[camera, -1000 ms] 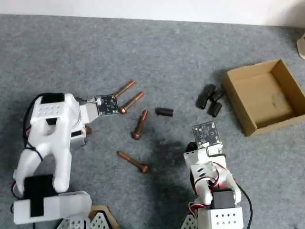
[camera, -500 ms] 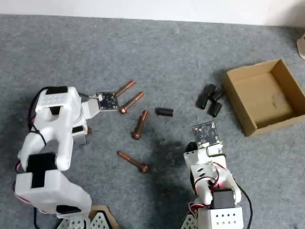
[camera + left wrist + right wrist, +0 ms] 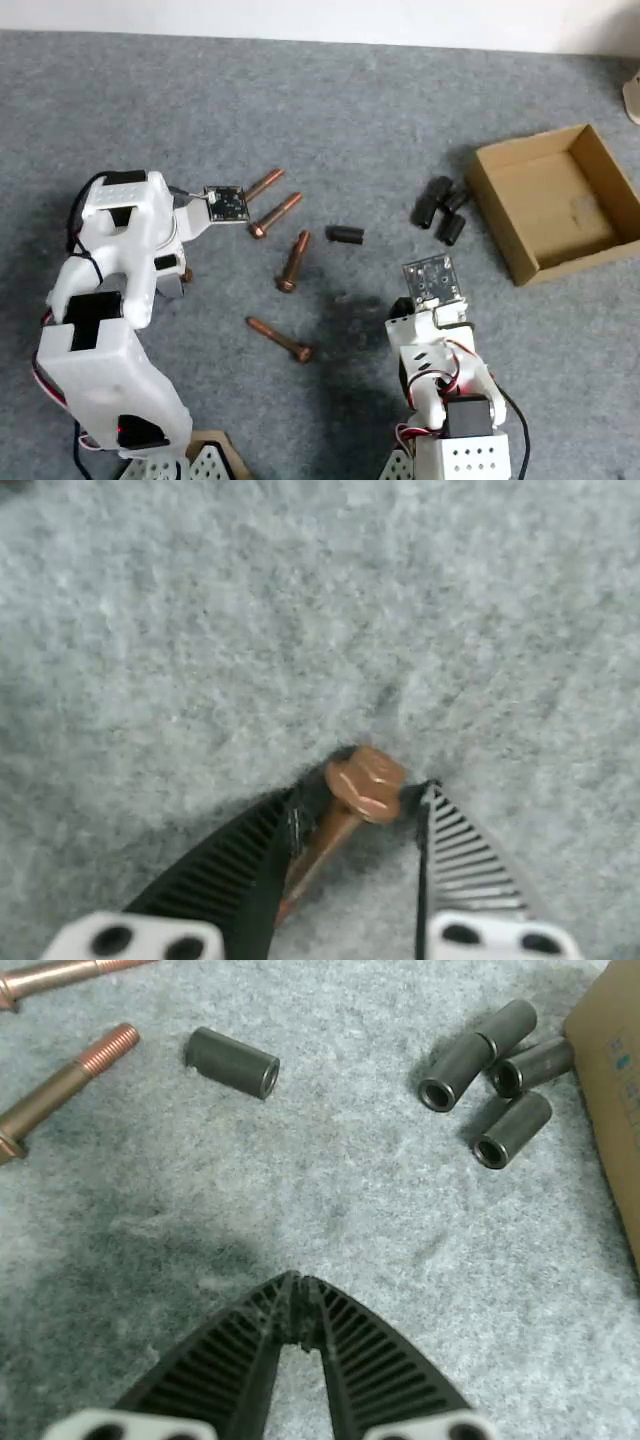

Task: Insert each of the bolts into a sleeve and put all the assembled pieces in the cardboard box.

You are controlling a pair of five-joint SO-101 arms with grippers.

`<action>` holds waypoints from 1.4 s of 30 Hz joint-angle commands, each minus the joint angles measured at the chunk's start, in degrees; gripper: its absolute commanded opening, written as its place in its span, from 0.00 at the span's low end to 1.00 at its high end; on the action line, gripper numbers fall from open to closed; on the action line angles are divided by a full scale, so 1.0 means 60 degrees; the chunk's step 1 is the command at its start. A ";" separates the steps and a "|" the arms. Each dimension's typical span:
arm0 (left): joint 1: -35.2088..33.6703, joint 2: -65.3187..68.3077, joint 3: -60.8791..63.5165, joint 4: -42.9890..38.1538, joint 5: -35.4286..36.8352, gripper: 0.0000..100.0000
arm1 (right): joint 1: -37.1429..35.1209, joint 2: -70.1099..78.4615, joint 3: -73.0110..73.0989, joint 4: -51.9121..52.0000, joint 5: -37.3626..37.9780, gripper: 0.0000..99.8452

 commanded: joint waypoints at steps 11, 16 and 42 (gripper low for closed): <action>-0.0300 -0.0696 -0.0242 0.0484 -0.1582 0.01 | -0.0095 -0.0081 0.0989 -0.0212 -0.0015 0.01; -0.0300 -0.1502 -0.0212 0.0484 0.0982 0.01 | -0.0095 -0.0081 0.0989 -0.0212 -0.0015 0.01; 0.0242 -0.2733 0.0828 0.0645 1.2908 0.01 | -0.0037 -0.0095 0.0989 -0.0242 -0.0044 0.01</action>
